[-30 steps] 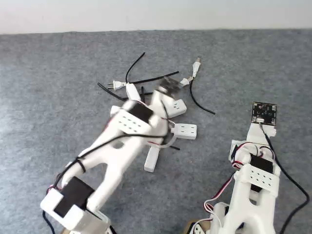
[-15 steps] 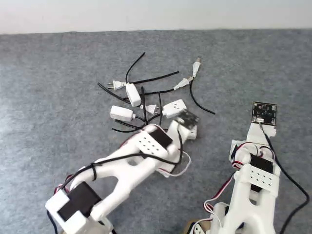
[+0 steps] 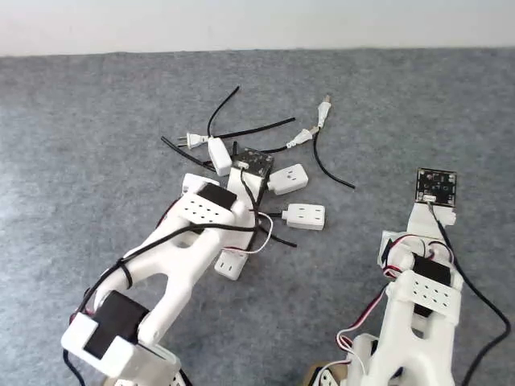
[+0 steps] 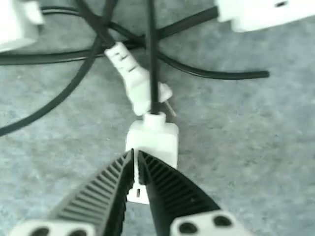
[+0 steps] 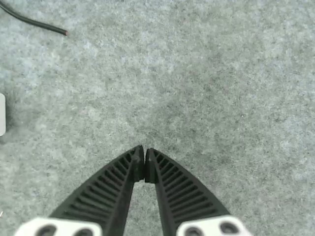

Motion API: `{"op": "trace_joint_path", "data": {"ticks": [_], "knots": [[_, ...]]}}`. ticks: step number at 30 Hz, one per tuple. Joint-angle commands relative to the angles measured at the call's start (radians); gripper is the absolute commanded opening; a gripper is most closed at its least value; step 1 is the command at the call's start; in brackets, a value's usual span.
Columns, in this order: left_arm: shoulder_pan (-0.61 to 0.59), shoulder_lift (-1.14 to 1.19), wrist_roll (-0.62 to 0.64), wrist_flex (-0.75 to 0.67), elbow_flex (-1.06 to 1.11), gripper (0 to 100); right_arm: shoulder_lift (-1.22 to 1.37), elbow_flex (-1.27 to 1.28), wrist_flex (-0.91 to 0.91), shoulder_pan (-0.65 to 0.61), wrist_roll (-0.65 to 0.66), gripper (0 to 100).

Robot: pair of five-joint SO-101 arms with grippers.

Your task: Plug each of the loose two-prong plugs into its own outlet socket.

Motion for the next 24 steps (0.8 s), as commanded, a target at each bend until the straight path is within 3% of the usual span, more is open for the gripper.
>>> {"op": "trace_joint_path", "data": {"ticks": [1, 7, 10, 18, 24], "knots": [[-0.003, -0.015, -0.012, -0.014, -0.002, 1, 0.004, -0.008, -0.019, -0.008, 0.009, 1.5], [-0.003, -0.015, -0.020, -0.011, -0.044, 1, 0.004, -0.008, -0.019, -0.008, 0.009, 1.5], [-0.008, -0.015, -0.117, -0.003, -0.094, 1, 0.004, -0.008, -0.019, -0.008, 0.009, 1.5], [-0.003, -0.015, -0.175, 0.204, -0.300, 2, 0.004, -0.008, -0.019, -0.008, 0.009, 1.5], [-0.025, -0.015, -0.430, 0.315, -0.298, 2, 0.002, -0.008, -0.019, -0.008, 0.009, 1.5]]}}
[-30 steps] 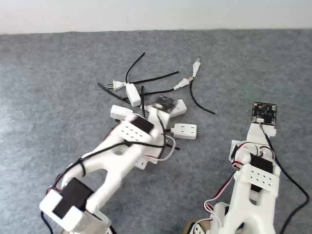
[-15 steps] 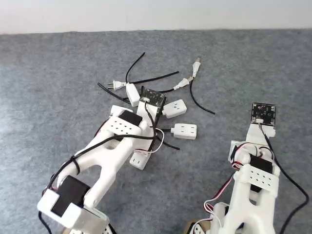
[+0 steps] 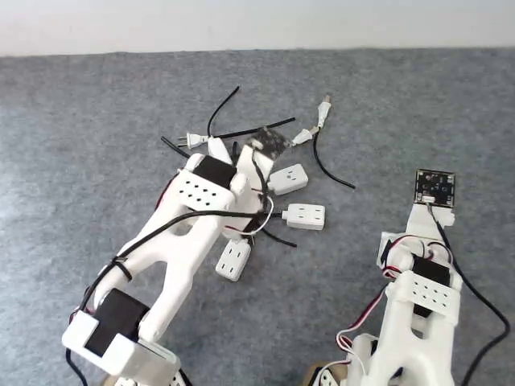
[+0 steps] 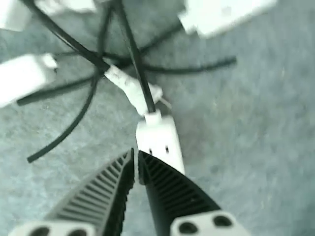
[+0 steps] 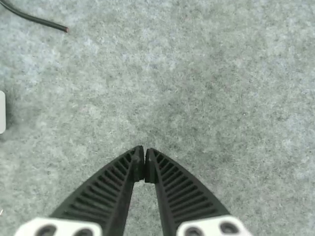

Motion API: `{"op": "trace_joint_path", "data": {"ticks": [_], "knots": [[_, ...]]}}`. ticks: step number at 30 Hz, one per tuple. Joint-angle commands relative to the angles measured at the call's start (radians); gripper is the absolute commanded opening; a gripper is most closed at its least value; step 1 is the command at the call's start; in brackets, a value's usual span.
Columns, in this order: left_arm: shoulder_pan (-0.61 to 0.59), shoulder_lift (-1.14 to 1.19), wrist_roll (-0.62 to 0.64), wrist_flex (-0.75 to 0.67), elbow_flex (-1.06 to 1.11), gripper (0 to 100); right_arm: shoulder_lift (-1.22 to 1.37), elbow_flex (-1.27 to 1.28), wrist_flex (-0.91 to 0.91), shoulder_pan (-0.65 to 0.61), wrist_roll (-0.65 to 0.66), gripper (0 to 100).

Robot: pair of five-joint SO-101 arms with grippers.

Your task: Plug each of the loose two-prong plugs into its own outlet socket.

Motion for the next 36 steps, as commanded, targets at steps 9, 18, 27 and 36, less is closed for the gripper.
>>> {"op": "trace_joint_path", "data": {"ticks": [9, 18, 27, 36], "knots": [[-0.071, -0.186, -0.031, -0.285, 0.185, 2, 0.002, -0.009, -0.019, -0.008, 0.009, 1.5], [-0.055, -0.374, -0.017, -0.519, 0.564, 18, 0.002, -0.009, -0.019, -0.010, 0.009, 1.5], [-0.054, -0.384, -0.020, -0.486, 0.607, 20, 0.002, -0.008, -0.019, -0.010, 0.009, 1.5], [0.048, -0.382, -0.023, -0.482, 0.616, 20, 0.002, -0.008, -0.019, -0.008, 0.028, 1.5]]}}
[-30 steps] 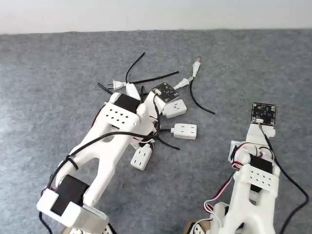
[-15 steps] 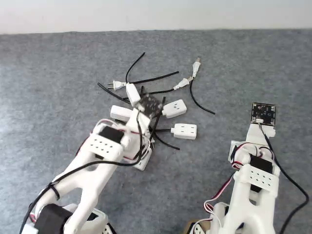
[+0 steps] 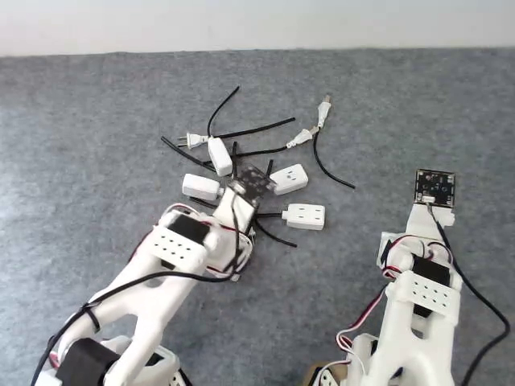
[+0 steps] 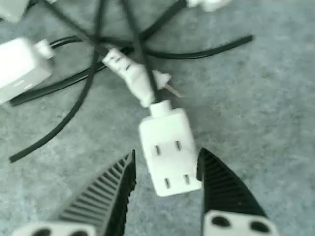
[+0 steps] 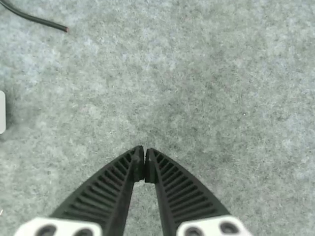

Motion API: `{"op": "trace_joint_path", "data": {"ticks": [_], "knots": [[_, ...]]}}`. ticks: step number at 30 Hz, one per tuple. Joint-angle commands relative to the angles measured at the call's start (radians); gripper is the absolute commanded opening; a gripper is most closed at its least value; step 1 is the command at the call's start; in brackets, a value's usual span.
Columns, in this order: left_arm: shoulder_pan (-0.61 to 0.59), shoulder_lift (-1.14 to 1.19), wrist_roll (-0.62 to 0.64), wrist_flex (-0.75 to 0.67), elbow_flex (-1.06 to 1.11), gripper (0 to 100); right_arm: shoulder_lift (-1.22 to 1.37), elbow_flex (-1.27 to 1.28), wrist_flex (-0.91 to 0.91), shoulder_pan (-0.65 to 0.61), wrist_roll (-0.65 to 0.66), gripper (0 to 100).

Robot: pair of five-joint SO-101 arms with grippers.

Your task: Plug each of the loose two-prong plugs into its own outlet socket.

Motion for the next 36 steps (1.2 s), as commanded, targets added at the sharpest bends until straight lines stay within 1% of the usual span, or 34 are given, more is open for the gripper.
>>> {"op": "trace_joint_path", "data": {"ticks": [1, 5, 7, 9, 13, 16, 26, 30, 36], "knots": [[0.064, -0.031, 0.006, 0.006, -0.007, 20, 0.002, -0.008, -0.019, -0.008, 0.034, 1.5], [0.075, -0.025, 0.017, 0.003, -0.015, 20, 0.002, -0.008, -0.019, -0.008, 0.038, 1.5], [0.060, -0.025, 0.075, 0.003, -0.016, 20, 0.002, -0.008, -0.019, -0.008, 0.040, 1.5], [0.020, -0.029, 0.130, 0.002, -0.019, 20, 0.002, -0.006, -0.019, -0.008, 0.040, 1.5], [-0.054, -0.025, 0.144, 0.005, -0.027, 28, 0.002, -0.006, -0.019, -0.010, 0.040, 1.5], [-0.060, -0.025, 0.147, 0.008, -0.022, 33, 0.002, -0.006, -0.019, -0.010, 0.040, 1.5], [-0.061, -0.021, 0.166, 0.002, 0.015, 33, 0.002, -0.005, -0.019, -0.010, 0.040, 1.5], [-0.060, -0.021, 0.219, -0.086, 0.064, 33, 0.001, -0.005, -0.019, -0.010, 0.040, 1.5], [-0.058, -0.020, 0.230, -0.091, 0.050, 33, -0.001, -0.005, -0.016, -0.010, 0.040, 1.5]]}}
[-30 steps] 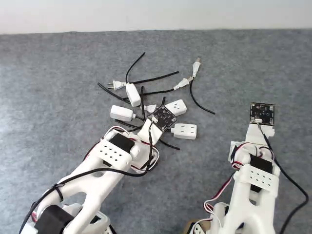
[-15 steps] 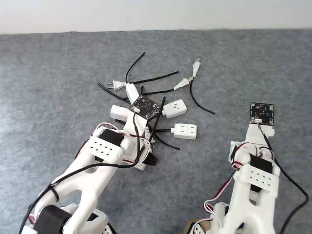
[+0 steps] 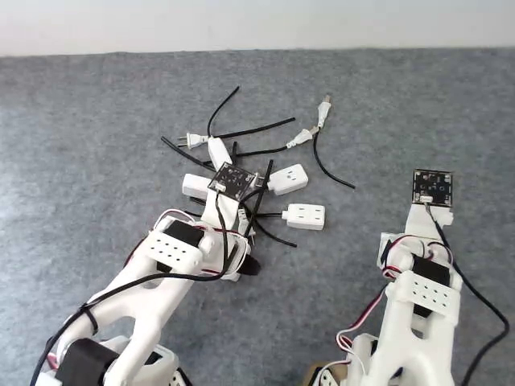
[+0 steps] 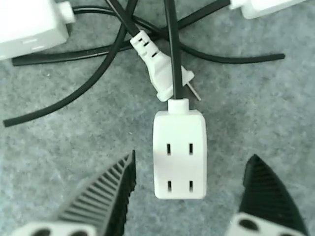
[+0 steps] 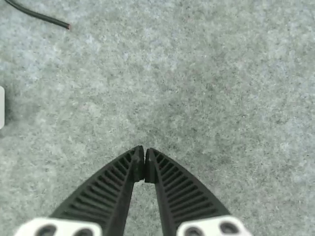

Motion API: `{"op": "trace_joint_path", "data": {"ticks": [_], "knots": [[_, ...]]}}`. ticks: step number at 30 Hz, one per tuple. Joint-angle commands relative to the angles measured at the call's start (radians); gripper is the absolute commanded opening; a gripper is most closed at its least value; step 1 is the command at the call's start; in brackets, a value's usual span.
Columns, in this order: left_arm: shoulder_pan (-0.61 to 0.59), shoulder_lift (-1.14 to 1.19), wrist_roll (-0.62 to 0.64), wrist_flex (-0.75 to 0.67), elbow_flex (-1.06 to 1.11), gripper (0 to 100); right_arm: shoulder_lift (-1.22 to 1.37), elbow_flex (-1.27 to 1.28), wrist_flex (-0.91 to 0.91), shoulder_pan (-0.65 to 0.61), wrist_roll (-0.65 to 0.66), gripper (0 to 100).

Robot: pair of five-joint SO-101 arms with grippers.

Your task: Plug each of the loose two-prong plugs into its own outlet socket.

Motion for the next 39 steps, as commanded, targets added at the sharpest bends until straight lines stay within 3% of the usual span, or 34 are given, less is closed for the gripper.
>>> {"op": "trace_joint_path", "data": {"ticks": [1, 14, 17, 21, 28, 32, 39], "knots": [[-0.005, -0.012, 0.018, -0.017, -0.028, 33, -0.001, -0.005, -0.016, -0.010, 0.011, 1.5], [-0.003, 0.307, 0.066, 0.104, -0.265, 33, -0.002, -0.005, -0.016, -0.010, 0.011, 1.5], [0.009, 0.315, 0.066, 0.110, -0.268, 24, -0.002, -0.005, -0.018, -0.010, 0.011, 1.5], [0.051, 0.316, 0.061, 0.106, -0.268, 1, -0.002, -0.005, -0.018, -0.010, 0.011, 1.5], [0.060, 0.308, 0.068, 0.106, -0.268, 1, -0.004, -0.005, -0.018, -0.010, 0.011, 1.5], [0.055, 0.298, 0.164, 0.114, -0.274, 1, -0.005, -0.006, -0.010, -0.013, 0.011, 1.5], [0.006, 0.068, 0.180, 0.204, -0.252, 1, -0.007, -0.040, 0.117, -0.153, 0.077, 1.5]]}}
